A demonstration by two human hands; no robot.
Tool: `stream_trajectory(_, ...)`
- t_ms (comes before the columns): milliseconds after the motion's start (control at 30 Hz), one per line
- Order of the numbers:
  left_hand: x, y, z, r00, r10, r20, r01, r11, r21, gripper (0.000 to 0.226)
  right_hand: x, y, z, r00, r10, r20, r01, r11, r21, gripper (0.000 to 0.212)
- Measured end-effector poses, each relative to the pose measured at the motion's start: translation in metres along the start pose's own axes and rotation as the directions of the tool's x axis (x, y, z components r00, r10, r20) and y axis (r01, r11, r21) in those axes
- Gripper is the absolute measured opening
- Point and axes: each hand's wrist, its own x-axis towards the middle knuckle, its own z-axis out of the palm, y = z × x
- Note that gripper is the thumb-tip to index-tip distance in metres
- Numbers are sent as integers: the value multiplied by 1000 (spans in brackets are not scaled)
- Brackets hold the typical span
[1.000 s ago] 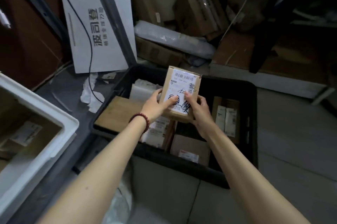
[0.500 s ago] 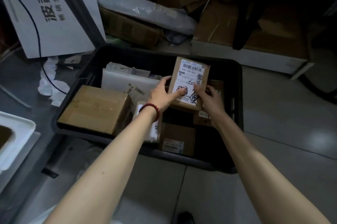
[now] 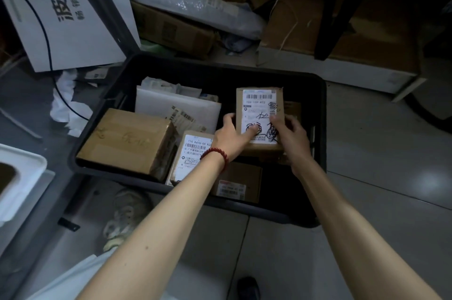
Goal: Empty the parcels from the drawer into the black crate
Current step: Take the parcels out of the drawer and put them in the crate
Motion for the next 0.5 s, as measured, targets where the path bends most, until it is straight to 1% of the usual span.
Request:
stream_trajectory(67, -6, -5, 4, 1000, -7, 0, 7, 999, 49, 76, -7, 5, -6, 999, 22, 32, -21, 999, -34, 54)
stream_trajectory(133, -12, -12, 0, 1000, -21, 0, 21, 996, 87, 74, -17, 15, -3, 993, 80, 87, -78, 996, -30, 52)
stream_trajectory(200, -17, -20, -12, 999, -31, -26, 34, 991, 127, 74, -29, 24, 11, 981, 129, 144, -130, 991, -1, 47)
stream_trajectory(267, -20, -27, -24, 997, -40, -59, 49, 985, 165, 73, -38, 30, 26, 977, 146, 156, -146, 989, -11, 42)
stream_trajectory(333, -22, -32, -31, 997, -35, -70, 49, 976, 210, 72, -41, 31, 36, 981, 143, 132, -140, 990, -27, 46)
stream_trajectory(400, -25, -34, -31, 998, -10, -70, 30, 954, 297, 74, -41, 26, 37, 982, 138, 132, -135, 990, -32, 50)
stream_trajectory(433, -26, -35, -30, 998, -5, -66, 26, 948, 317, 80, -41, 23, 35, 984, 116, 136, -111, 993, -41, 49)
stream_trajectory(467, -27, -37, -30, 998, -14, -54, 30, 953, 301, 89, -40, 20, 31, 987, 77, 143, -69, 996, -58, 47)
stream_trajectory(500, -28, -38, -30, 999, -29, -34, 37, 968, 250, 98, -38, 17, 26, 988, 34, 153, -22, 997, -80, 43)
